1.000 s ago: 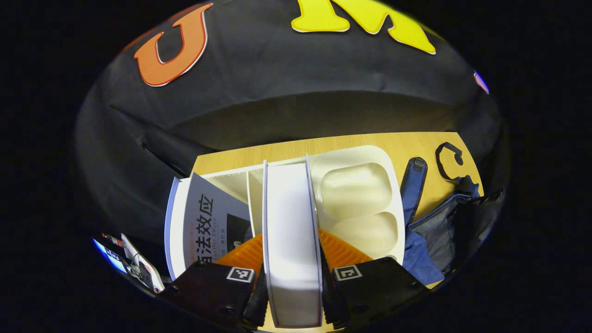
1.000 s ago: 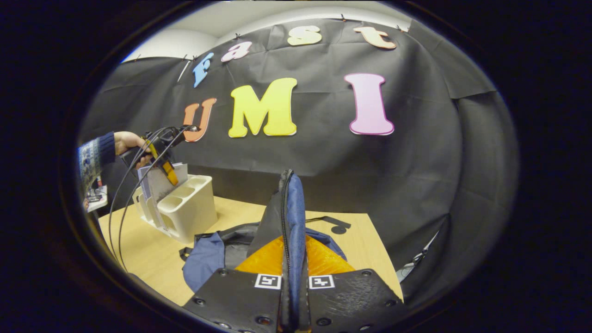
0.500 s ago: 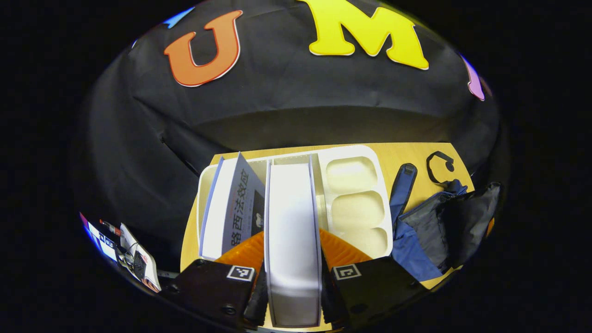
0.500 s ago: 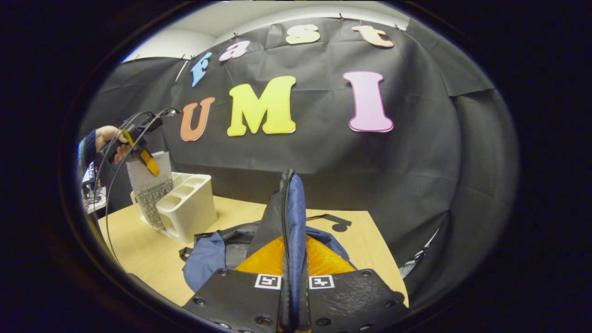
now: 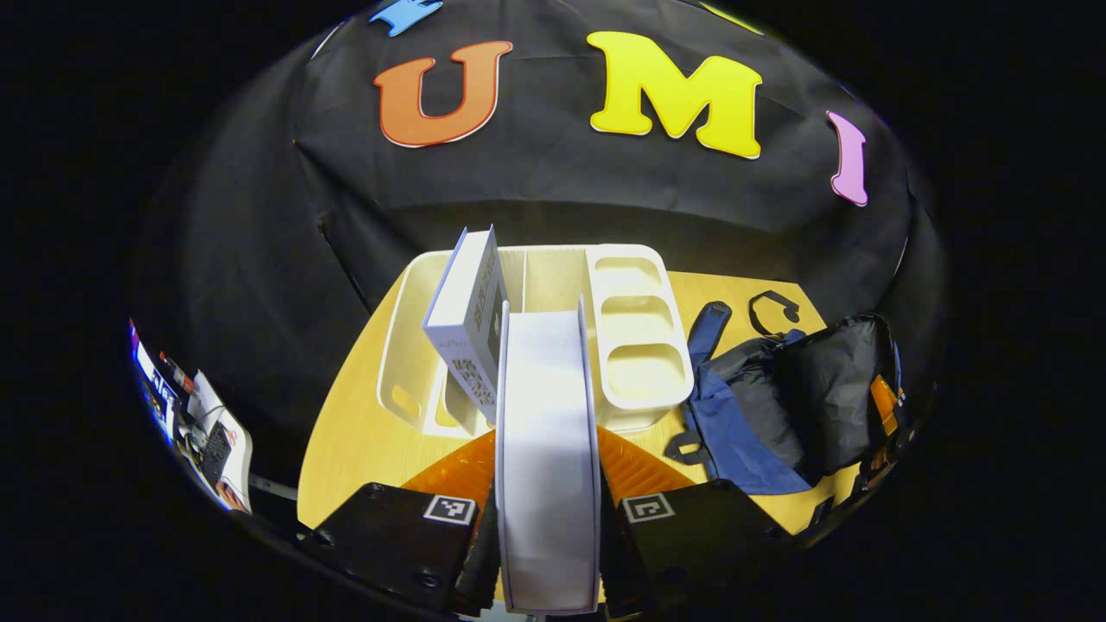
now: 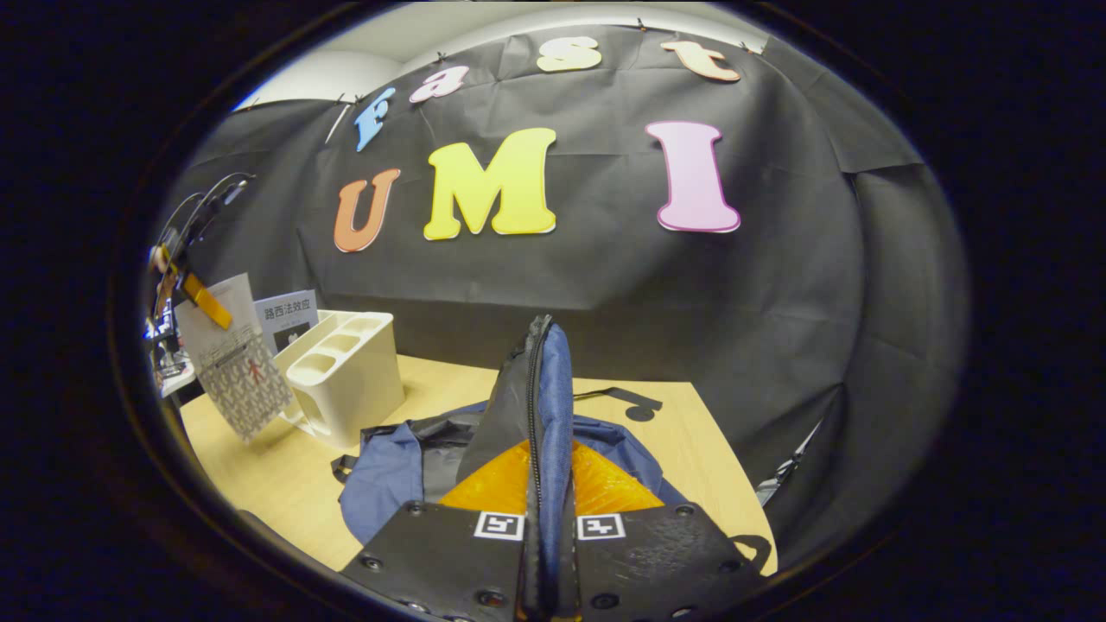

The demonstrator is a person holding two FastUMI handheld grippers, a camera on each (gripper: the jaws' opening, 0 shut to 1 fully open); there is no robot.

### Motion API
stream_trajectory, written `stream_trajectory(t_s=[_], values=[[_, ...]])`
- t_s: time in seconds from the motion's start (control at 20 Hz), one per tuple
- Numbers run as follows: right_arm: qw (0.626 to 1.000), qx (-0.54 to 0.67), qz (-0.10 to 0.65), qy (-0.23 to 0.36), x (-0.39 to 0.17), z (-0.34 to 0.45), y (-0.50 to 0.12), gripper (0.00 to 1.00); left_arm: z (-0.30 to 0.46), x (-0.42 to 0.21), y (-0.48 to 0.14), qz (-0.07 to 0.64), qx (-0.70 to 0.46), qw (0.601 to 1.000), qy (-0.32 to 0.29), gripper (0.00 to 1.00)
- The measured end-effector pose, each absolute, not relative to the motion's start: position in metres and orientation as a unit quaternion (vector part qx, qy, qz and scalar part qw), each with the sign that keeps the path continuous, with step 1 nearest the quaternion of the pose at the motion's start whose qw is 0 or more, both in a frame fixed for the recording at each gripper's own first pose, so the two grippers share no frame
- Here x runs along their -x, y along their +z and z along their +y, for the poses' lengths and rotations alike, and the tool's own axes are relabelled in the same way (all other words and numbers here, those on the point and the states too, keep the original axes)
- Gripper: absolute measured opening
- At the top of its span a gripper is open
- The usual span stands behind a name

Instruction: Open the schoolbag, grab two books from the bookshelf and put them into the schoolbag.

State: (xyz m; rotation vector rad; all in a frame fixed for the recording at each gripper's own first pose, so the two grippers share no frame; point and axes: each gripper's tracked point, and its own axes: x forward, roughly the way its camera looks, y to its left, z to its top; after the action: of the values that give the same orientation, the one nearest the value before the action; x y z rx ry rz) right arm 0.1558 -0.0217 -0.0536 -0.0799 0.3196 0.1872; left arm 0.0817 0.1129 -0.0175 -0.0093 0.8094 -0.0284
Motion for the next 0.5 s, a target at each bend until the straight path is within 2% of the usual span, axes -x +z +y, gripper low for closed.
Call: stream_trajectory(t_s=[0.05,0.1,0.15,0.2,0.25,0.3,0.35,0.45,0.5], values=[[0.982,0.04,0.159,0.094,-0.155,-0.02,-0.054,0.07,0.111,-0.069,-0.022,0.394,0.021,0.919,-0.021,0.51],[0.982,0.041,0.157,0.095,-0.156,-0.019,-0.053,0.07,0.109,-0.06,-0.024,0.391,0.037,0.919,-0.028,0.47],[0.982,0.044,0.158,0.095,-0.156,-0.018,-0.054,0.07,0.109,-0.052,-0.026,0.389,0.051,0.919,-0.034,0.51],[0.982,0.05,0.157,0.093,-0.156,-0.019,-0.055,0.07,0.109,-0.045,-0.029,0.386,0.065,0.919,-0.038,0.47],[0.982,0.051,0.157,0.09,-0.158,-0.019,-0.054,0.1,0.108,-0.038,-0.032,0.385,0.077,0.919,-0.041,0.47],[0.982,0.049,0.158,0.089,-0.158,-0.017,-0.054,0.08,0.107,-0.033,-0.033,0.382,0.091,0.918,-0.048,0.47],[0.982,0.045,0.159,0.09,-0.158,-0.015,-0.052,0.07,0.102,-0.027,-0.032,0.378,0.114,0.917,-0.057,0.51],[0.981,0.048,0.165,0.086,-0.161,-0.015,-0.052,0.07,0.089,-0.016,-0.029,0.37,0.17,0.909,-0.087,0.44],[0.981,0.057,0.169,0.08,-0.162,-0.018,-0.052,0.1,0.083,-0.013,-0.027,0.36,0.195,0.907,-0.104,0.44]])
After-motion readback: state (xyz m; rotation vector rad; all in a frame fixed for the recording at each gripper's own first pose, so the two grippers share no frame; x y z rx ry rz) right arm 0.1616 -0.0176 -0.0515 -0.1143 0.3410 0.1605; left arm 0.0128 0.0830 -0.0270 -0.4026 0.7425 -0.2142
